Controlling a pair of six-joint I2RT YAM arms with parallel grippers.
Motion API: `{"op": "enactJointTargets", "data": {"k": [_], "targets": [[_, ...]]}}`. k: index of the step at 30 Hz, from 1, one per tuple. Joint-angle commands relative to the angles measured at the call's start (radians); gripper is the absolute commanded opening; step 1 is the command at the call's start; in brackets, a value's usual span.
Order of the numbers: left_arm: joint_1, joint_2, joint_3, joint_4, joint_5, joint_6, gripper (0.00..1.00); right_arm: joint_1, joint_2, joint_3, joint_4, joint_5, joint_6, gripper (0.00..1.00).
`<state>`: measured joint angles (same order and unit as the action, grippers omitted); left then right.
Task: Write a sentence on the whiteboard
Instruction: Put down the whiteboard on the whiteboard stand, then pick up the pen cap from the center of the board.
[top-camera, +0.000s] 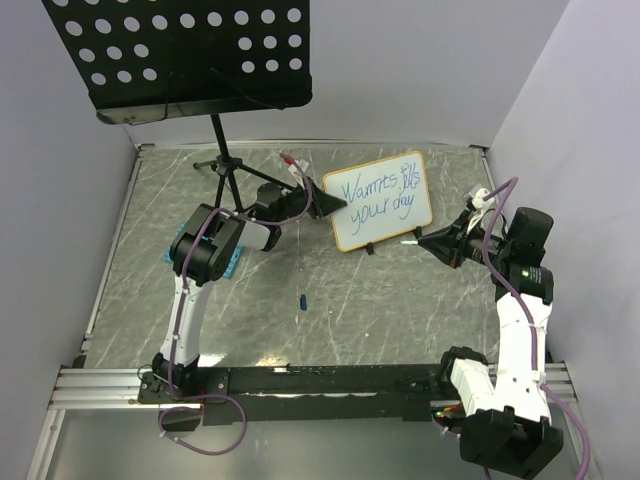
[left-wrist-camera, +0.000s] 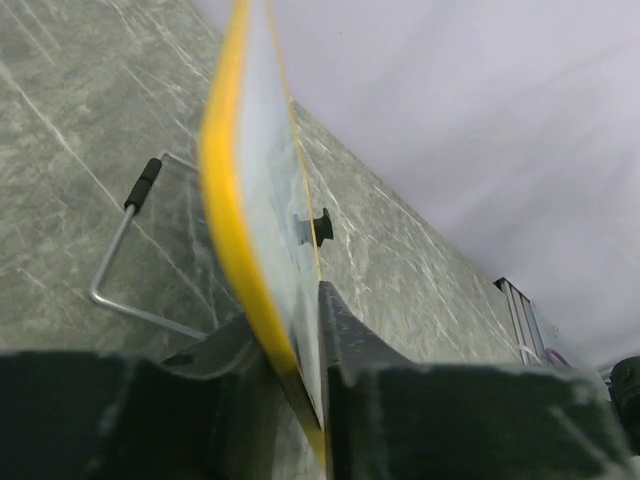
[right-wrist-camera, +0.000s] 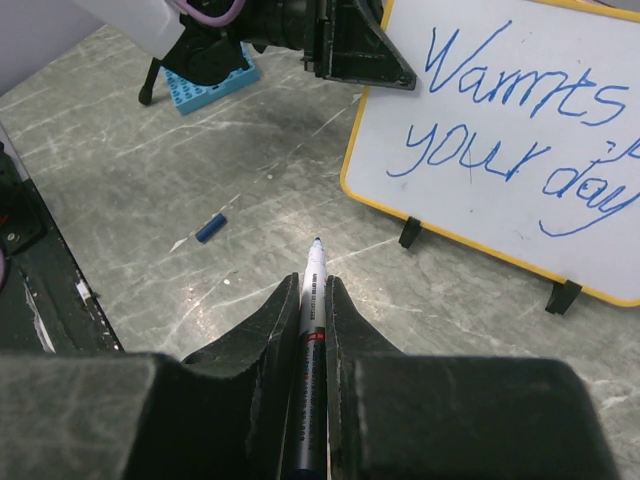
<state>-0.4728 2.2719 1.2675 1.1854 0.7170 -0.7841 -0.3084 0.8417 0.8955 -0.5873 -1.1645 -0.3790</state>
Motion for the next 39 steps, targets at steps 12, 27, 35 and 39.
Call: {"op": "enactJointTargets", "data": {"k": [12,27,35,39], "targets": [[-0.004,-0.061,-0.036,0.074,-0.011,0.026,0.50,-0.006,-0.023,0.016,0.026,-0.027,-0.009,0.00],[-0.001,-0.317,-0.258,-0.046,-0.224,0.123,0.93,-0.006,-0.029,0.014,0.026,-0.034,-0.011,0.00],[-0.042,-0.598,-0.502,-0.253,-0.399,0.134,0.98,-0.006,-0.038,0.011,0.024,-0.032,-0.012,0.00],[-0.217,-0.869,-0.548,-0.601,-0.678,0.235,0.99,-0.004,-0.044,0.006,0.026,-0.034,-0.009,0.00]]}}
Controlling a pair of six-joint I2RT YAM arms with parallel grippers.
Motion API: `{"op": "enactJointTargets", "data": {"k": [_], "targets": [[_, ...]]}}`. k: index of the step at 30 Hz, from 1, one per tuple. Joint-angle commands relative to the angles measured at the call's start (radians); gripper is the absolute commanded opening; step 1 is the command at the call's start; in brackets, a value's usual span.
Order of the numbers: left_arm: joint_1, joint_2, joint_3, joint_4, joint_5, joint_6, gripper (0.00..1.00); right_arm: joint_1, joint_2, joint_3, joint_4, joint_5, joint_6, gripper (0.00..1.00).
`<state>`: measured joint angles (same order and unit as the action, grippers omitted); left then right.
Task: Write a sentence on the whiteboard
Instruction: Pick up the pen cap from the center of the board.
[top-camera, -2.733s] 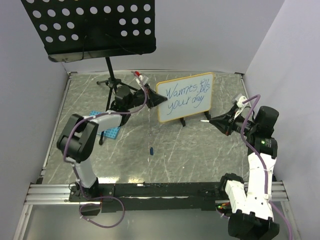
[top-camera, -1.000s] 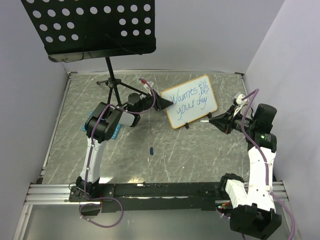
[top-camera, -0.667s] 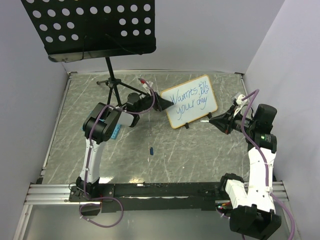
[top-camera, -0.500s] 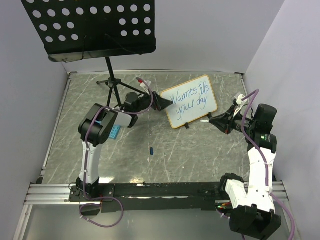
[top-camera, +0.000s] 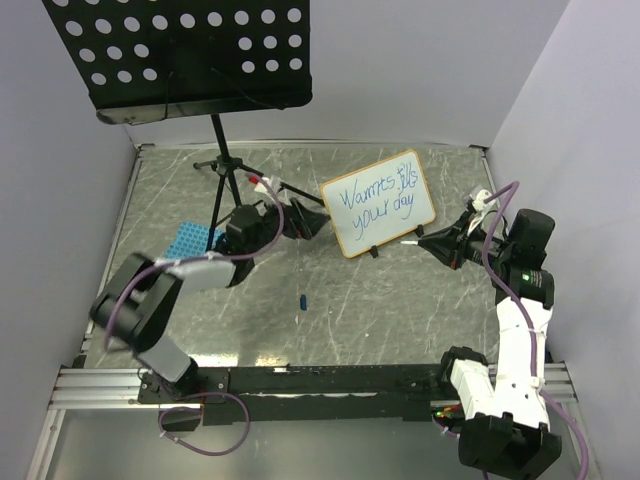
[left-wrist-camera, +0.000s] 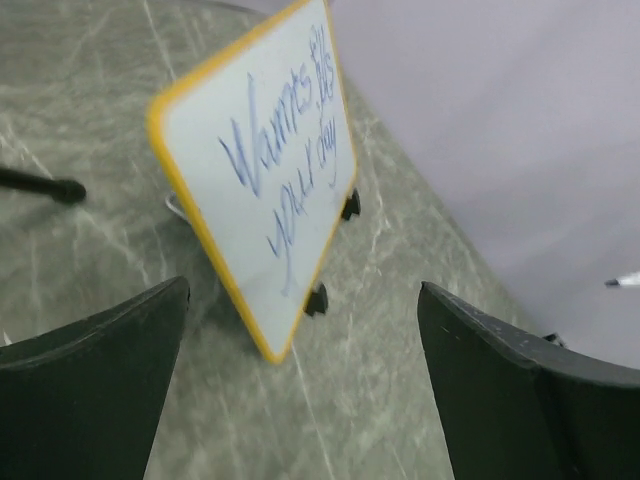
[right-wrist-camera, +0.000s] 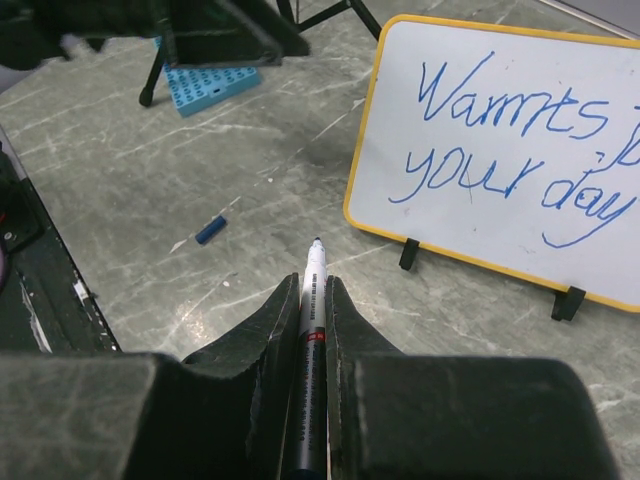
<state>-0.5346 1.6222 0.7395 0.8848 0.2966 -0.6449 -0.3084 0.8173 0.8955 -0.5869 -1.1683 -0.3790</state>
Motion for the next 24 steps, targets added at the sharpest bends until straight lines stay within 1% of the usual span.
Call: {"op": "enactJointTargets", "data": {"k": [1,2,3,4,6,7,8,9,11,12,13,14,15,16,17,20,21,24], "targets": [[-0.188,-0.260,-0.029,-0.355,-0.293,0.090,0.99,-0.005,-0.021,0.006,0.027,-0.027,-0.009,0.00],[-0.233,-0.295,-0.055,-0.401,-0.391,0.071,0.99,-0.006,-0.023,0.005,0.029,-0.030,-0.008,0.00],[-0.248,-0.364,-0.067,-0.491,-0.421,0.048,0.99,-0.005,-0.023,0.005,0.027,-0.030,-0.008,0.00],[-0.257,-0.396,-0.081,-0.530,-0.441,-0.010,0.97,-0.005,-0.026,0.003,0.030,-0.030,-0.006,0.00],[-0.261,-0.483,-0.127,-0.614,-0.473,-0.085,0.97,-0.005,-0.029,0.003,0.030,-0.034,-0.005,0.00],[-0.260,-0.511,-0.144,-0.665,-0.470,-0.137,0.97,-0.005,-0.032,0.002,0.032,-0.034,-0.004,0.00],[-0.258,-0.539,-0.181,-0.682,-0.462,-0.165,0.97,-0.005,-0.032,0.002,0.033,-0.034,-0.003,0.00],[-0.258,-0.594,-0.202,-0.694,-0.449,-0.197,0.97,-0.006,-0.033,0.002,0.033,-0.039,-0.003,0.00],[-0.257,-0.648,-0.265,-0.702,-0.409,-0.255,0.97,-0.005,-0.036,0.002,0.030,-0.039,-0.003,0.00],[-0.258,-0.695,-0.281,-0.711,-0.410,-0.280,0.99,-0.005,-0.038,0.000,0.035,-0.040,-0.001,0.00],[-0.263,-0.712,-0.293,-0.722,-0.398,-0.304,0.89,-0.005,-0.040,0.000,0.036,-0.042,0.000,0.00],[-0.278,-0.720,-0.290,-0.783,-0.401,-0.318,0.83,-0.005,-0.040,-0.001,0.035,-0.042,0.000,0.00],[-0.298,-0.705,-0.269,-0.864,-0.425,-0.331,0.80,-0.005,-0.040,-0.001,0.035,-0.044,0.000,0.00],[-0.326,-0.684,-0.243,-0.942,-0.494,-0.355,0.79,-0.005,-0.038,-0.001,0.036,-0.045,0.002,0.00],[-0.391,-0.658,-0.195,-1.055,-0.531,-0.361,0.79,-0.005,-0.037,-0.001,0.033,-0.044,0.000,0.00],[-0.503,-0.530,-0.117,-1.161,-0.624,-0.397,0.77,-0.006,-0.037,-0.003,0.035,-0.045,0.002,0.00],[-0.521,-0.453,-0.094,-1.226,-0.643,-0.412,0.77,-0.005,-0.037,-0.003,0.036,-0.047,0.002,0.00],[-0.562,-0.322,-0.014,-1.294,-0.711,-0.437,0.77,-0.006,-0.037,-0.003,0.035,-0.041,0.000,0.00]]}}
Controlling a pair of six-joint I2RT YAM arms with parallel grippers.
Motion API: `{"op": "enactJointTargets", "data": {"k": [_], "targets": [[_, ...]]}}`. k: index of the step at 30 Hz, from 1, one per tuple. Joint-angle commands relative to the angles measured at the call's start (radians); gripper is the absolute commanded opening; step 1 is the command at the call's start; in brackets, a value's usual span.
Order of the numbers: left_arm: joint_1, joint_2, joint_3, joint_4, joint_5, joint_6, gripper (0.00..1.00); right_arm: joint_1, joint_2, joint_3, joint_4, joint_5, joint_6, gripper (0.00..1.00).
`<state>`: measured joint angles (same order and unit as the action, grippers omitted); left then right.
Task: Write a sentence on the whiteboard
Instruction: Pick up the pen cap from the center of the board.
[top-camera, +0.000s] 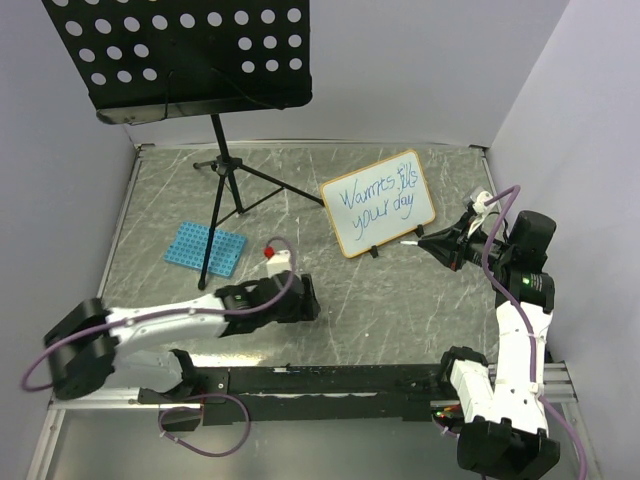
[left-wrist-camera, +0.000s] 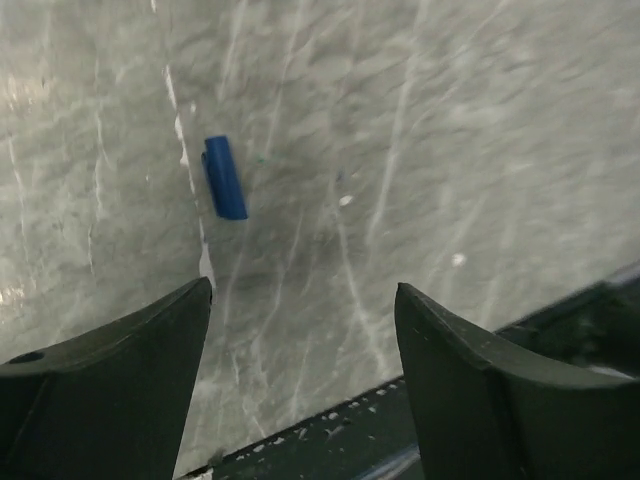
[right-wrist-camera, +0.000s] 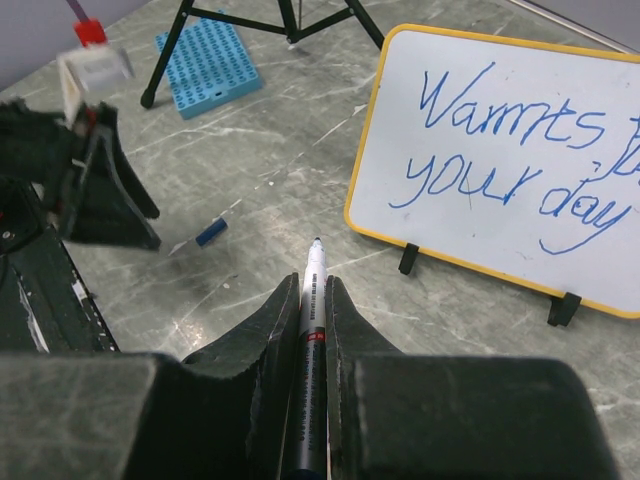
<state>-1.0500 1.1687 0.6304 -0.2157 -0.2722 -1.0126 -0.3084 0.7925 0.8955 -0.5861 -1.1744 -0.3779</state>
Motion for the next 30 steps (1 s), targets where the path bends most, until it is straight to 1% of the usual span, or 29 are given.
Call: {"op": "enactJointTargets", "data": {"k": [1,3,6,8,9,13,15,18,20,26,30], "targets": [[-0.050,0.156,0.124,-0.197,-0.150,-0.063,0.77,-0.005,-0.012,-0.004,0.035,-0.034,-0.001,0.00],[-0.050,0.215,0.156,-0.203,-0.176,-0.050,0.77,-0.005,-0.010,-0.003,0.034,-0.036,-0.003,0.00],[-0.044,0.287,0.235,-0.240,-0.209,-0.017,0.66,-0.005,-0.007,-0.003,0.029,-0.036,-0.006,0.00],[-0.030,0.351,0.293,-0.267,-0.197,0.018,0.59,-0.005,-0.009,-0.003,0.031,-0.036,-0.006,0.00],[-0.028,0.373,0.313,-0.280,-0.191,0.026,0.54,-0.005,-0.010,-0.003,0.029,-0.033,-0.007,0.00],[-0.027,0.447,0.367,-0.336,-0.187,0.043,0.51,-0.005,-0.015,-0.004,0.029,-0.031,-0.009,0.00],[-0.027,0.473,0.377,-0.355,-0.186,0.051,0.47,-0.005,-0.015,-0.004,0.029,-0.034,-0.010,0.00],[-0.027,0.517,0.419,-0.396,-0.205,0.066,0.45,-0.005,-0.010,-0.003,0.025,-0.039,-0.010,0.00],[-0.027,0.546,0.446,-0.402,-0.214,0.083,0.44,-0.003,-0.009,-0.001,0.023,-0.036,-0.013,0.00],[-0.024,0.634,0.499,-0.407,-0.206,0.120,0.39,-0.004,-0.009,-0.003,0.023,-0.031,-0.013,0.00],[-0.022,0.663,0.509,-0.419,-0.205,0.128,0.35,-0.005,-0.006,-0.001,0.023,-0.034,-0.013,0.00]]}}
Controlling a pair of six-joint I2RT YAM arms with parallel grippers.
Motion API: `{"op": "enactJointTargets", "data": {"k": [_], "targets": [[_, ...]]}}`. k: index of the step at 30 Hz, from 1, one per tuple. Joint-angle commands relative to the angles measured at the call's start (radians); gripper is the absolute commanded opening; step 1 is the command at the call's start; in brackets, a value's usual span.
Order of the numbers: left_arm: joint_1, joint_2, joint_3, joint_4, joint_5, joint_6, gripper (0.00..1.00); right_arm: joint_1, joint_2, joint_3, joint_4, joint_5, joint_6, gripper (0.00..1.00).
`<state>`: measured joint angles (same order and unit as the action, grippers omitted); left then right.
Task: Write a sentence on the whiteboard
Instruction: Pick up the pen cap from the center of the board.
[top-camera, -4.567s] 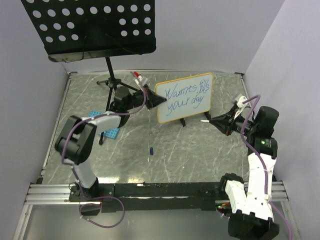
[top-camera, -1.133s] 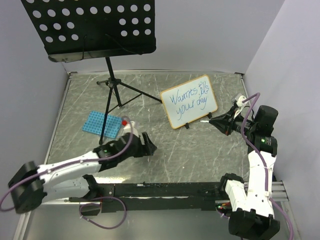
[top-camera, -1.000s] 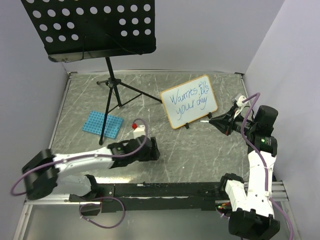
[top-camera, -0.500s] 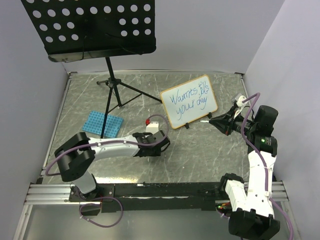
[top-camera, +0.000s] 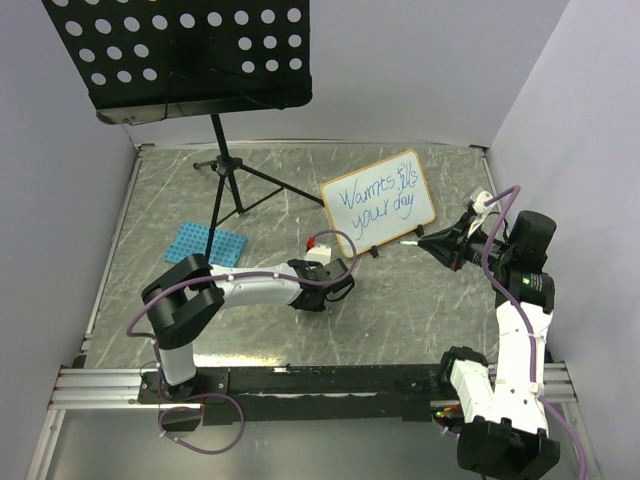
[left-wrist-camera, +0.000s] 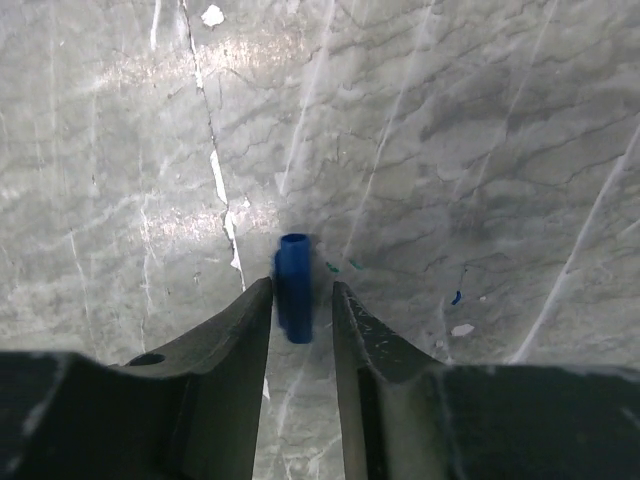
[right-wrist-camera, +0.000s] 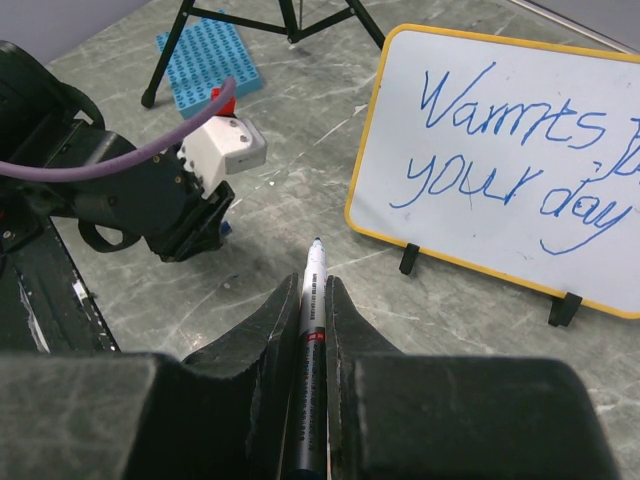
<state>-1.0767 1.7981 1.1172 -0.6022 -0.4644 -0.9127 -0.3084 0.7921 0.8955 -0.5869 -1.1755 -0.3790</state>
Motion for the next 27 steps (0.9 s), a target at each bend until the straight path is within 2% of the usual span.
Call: {"op": "enactJointTargets", "data": {"k": [1,6,12,19,21,22,27], "targets": [[0.004,0.037,0.024,-0.042,-0.014,0.029,0.34,-0.003,-0.007,-0.001,0.022,-0.033,-0.014,0.00],[0.008,0.081,0.013,-0.059,-0.007,0.060,0.32,-0.005,-0.007,0.000,0.021,-0.033,-0.014,0.00],[0.009,0.096,-0.058,0.001,0.032,0.147,0.32,-0.005,-0.008,0.000,0.019,-0.035,-0.015,0.00],[0.008,0.003,-0.171,0.125,0.020,0.205,0.27,-0.005,-0.005,-0.001,0.021,-0.038,-0.012,0.00],[0.008,0.006,-0.162,0.105,0.015,0.204,0.14,-0.004,-0.004,-0.001,0.019,-0.035,-0.014,0.00],[0.009,0.023,-0.155,0.095,0.010,0.199,0.12,-0.005,-0.002,-0.001,0.021,-0.036,-0.014,0.00],[0.008,0.070,-0.142,0.068,0.020,0.183,0.15,-0.003,-0.002,-0.001,0.021,-0.033,-0.014,0.00]]}}
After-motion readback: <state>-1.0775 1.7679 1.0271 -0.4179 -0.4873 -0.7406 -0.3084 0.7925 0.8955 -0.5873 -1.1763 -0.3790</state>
